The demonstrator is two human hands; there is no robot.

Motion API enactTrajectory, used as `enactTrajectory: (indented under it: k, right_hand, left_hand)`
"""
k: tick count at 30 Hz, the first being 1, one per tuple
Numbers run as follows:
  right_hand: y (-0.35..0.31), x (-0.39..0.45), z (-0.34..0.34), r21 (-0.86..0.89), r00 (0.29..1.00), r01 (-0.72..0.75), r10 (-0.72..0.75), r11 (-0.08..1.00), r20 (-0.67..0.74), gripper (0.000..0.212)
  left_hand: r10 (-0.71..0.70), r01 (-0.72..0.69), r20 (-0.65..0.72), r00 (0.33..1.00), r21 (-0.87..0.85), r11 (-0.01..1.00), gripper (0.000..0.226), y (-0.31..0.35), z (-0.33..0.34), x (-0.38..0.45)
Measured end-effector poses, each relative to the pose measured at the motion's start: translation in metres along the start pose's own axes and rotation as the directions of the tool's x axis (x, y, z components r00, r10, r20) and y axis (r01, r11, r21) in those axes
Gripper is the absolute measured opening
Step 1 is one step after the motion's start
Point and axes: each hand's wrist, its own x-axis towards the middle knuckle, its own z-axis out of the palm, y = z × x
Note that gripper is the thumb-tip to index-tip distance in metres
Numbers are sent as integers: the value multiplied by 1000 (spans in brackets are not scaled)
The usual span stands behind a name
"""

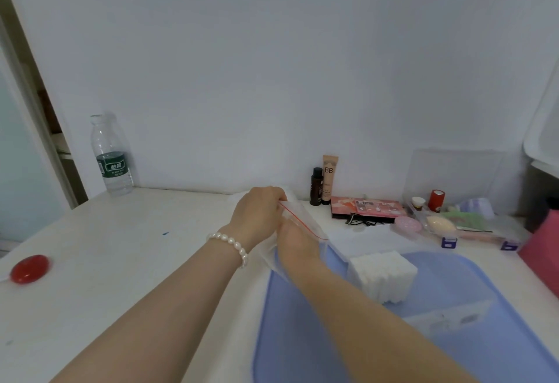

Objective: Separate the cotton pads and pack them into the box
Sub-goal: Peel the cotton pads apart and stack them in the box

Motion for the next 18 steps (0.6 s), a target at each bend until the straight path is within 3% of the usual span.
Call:
enactTrajectory:
  k: [3, 4, 5, 6, 7, 9, 13, 15, 18]
  right_hand:
    - [-10, -8, -16, 6, 999, -40, 40, 999, 29, 15]
    - [-11, -9, -15, -112, 995, -54, 63, 992, 79, 13]
    - [-13, -14, -19, -301, 992, -51, 84, 952, 99, 26]
    - [-16, -19, -28, -259, 989, -53, 87, 964, 120, 36]
    - [-13, -23, -30, -307, 996, 3, 25, 952, 89, 38]
    - [-10, -41, -42, -432, 994, 104, -101, 896, 31, 18]
    - [14, -61, -60, -19, 986, -162, 160, 987, -55, 17]
    - [18, -69, -67, 173, 963, -261, 269, 950, -27, 13]
    - [21, -78, -75, 349, 934, -346, 355, 871, 41, 32]
  left_hand:
    - [-15, 15, 11, 1000, -7, 1000, 29, 2, 1, -5]
    - [-15, 15, 13, 1000, -8, 1000, 29, 2, 1, -6]
    - [-14, 14, 14, 1000, -9, 1000, 28, 3, 1, -8]
    - [-16, 16, 16, 1000, -6, 1000, 28, 4, 1, -10]
    - [-18, 18, 22, 1000, 3, 1000, 27, 4, 0, -12]
    - [-27, 27, 39, 999, 16, 1000, 25, 5, -1, -18]
    - [-46, 53, 90, 995, -74, 996, 33, 10, 1, -37]
    - [-49, 59, 67, 997, -151, 987, 37, 12, 2, -47]
    - [-16, 13, -13, 1000, -220, 975, 35, 12, 5, -62]
